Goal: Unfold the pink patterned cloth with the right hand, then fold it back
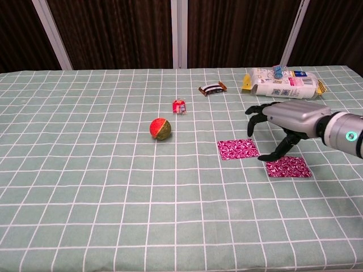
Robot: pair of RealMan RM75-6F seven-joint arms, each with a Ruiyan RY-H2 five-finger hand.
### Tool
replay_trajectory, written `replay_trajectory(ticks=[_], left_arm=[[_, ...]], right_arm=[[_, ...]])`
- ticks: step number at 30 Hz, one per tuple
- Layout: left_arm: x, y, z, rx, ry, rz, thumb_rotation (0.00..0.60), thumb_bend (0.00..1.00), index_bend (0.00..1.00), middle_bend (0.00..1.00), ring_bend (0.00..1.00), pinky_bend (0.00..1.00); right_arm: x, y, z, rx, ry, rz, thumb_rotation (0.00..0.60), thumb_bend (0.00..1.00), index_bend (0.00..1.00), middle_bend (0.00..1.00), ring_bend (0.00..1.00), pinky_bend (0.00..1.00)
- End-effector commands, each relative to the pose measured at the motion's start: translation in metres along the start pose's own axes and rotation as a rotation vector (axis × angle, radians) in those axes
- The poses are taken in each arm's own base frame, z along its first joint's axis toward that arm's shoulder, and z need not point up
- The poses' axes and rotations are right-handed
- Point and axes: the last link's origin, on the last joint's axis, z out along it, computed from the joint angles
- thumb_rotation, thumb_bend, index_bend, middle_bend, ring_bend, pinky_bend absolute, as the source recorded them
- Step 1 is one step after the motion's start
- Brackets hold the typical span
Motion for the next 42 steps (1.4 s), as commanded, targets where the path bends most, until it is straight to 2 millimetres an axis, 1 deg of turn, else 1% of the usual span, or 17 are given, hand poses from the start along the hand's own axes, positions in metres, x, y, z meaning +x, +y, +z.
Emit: replay_trajectory(ticks=[1,4,9,24,25,29,31,33,38,42], left_arm=[[0.0,-0.002,-0.001,0.005,-0.003,-0.001,0.6,0.0,0.18,0.15,0.12,0.07],[-0.001,-0.003,-0.002,0.01,-0.004,-0.003,0.6,0.0,0.18,0.15,0.12,0.07],[-0.001,-0.003,-0.001,0.007,-0.003,-0.002,0.6,0.0,0.18,0.15,0.12,0.07],[-0.001,-0.002,0.0,0.008,-0.006,0.001,0.6,0.0,0.18,0.15,0.12,0.07],[-0.001,-0.003,0.0,0.008,-0.007,0.001,0.6,0.0,0.18,0.15,0.12,0.07],[-0.001,-0.003,0.0,0.008,-0.007,0.001,0.6,0.0,0.18,0.15,0.12,0.07],[-0.002,-0.003,0.0,0.009,-0.007,0.0,0.6,0.0,0.18,0.15,0.12,0.07],[-0.002,-0.003,-0.001,0.009,-0.008,0.0,0.6,0.0,0.18,0.15,0.12,0.07],[-0.002,-0.004,-0.001,0.009,-0.007,-0.002,0.6,0.0,0.18,0.15,0.12,0.07],[-0.002,-0.004,-0.001,0.007,-0.006,-0.003,0.6,0.0,0.18,0.15,0.12,0.07]], right_arm=[[-0.001,-0.01,0.015,0.0,-0.008,-0.013,0.429,0.15,0.3,0.03,0.0,0.0],[-0.002,-0.014,0.021,-0.003,-0.003,-0.021,0.427,0.15,0.3,0.03,0.0,0.0],[-0.004,-0.016,0.026,-0.005,-0.001,-0.045,0.426,0.15,0.3,0.03,0.0,0.0],[-0.01,-0.016,0.028,-0.009,-0.014,-0.063,0.432,0.15,0.3,0.03,0.0,0.0],[-0.01,-0.017,0.028,-0.009,-0.01,-0.06,0.444,0.15,0.3,0.03,0.0,0.0],[-0.01,-0.018,0.029,-0.017,0.009,-0.06,0.563,0.15,0.36,0.04,0.0,0.0],[-0.01,-0.018,0.029,-0.021,0.015,-0.056,0.592,0.15,0.4,0.05,0.0,0.0],[-0.009,-0.018,0.029,-0.024,0.021,-0.054,0.6,0.15,0.4,0.05,0.0,0.0],[-0.003,-0.017,0.026,-0.028,0.044,-0.04,0.597,0.15,0.41,0.05,0.0,0.0],[0.006,-0.01,0.015,-0.049,0.074,-0.006,0.596,0.15,0.41,0.05,0.0,0.0]])
